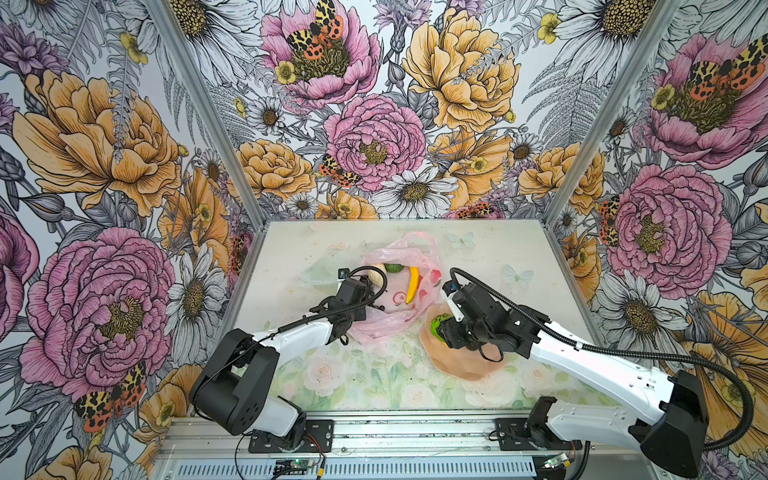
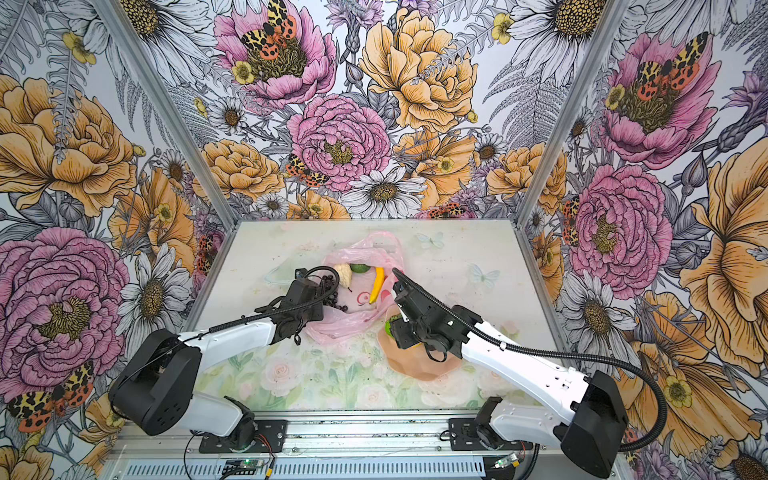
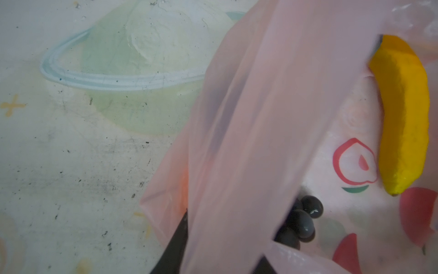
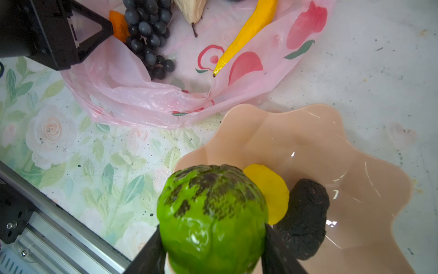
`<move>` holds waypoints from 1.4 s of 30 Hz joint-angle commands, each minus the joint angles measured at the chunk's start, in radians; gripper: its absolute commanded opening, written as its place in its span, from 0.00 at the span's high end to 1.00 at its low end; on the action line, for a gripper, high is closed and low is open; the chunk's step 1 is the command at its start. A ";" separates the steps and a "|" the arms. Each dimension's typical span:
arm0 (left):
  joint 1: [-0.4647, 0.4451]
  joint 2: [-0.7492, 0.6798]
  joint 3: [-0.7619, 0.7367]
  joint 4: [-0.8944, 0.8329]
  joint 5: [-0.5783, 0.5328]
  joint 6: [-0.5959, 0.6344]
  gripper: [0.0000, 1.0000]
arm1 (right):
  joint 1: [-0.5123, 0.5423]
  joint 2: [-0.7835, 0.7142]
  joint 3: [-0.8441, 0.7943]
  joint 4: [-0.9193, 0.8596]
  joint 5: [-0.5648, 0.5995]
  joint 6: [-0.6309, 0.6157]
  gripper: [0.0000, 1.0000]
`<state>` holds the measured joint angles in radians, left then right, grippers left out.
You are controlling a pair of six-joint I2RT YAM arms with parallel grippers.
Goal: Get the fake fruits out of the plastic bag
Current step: 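Carry the custard apple with the right gripper over the peach bowl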
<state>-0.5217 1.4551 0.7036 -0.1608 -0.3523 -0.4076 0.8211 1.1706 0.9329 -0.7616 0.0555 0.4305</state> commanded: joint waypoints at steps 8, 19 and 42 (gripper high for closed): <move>-0.010 0.019 0.030 -0.005 -0.019 0.017 0.70 | 0.046 -0.008 -0.036 -0.047 0.006 0.077 0.53; -0.010 0.016 0.028 -0.005 -0.025 0.020 0.70 | 0.052 -0.014 -0.099 -0.082 0.009 0.093 0.52; -0.010 0.007 0.027 -0.011 -0.035 0.024 0.70 | 0.052 0.105 -0.085 -0.116 0.152 0.101 0.53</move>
<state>-0.5236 1.4673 0.7143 -0.1646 -0.3531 -0.4072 0.8658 1.2488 0.8246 -0.8761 0.1474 0.5274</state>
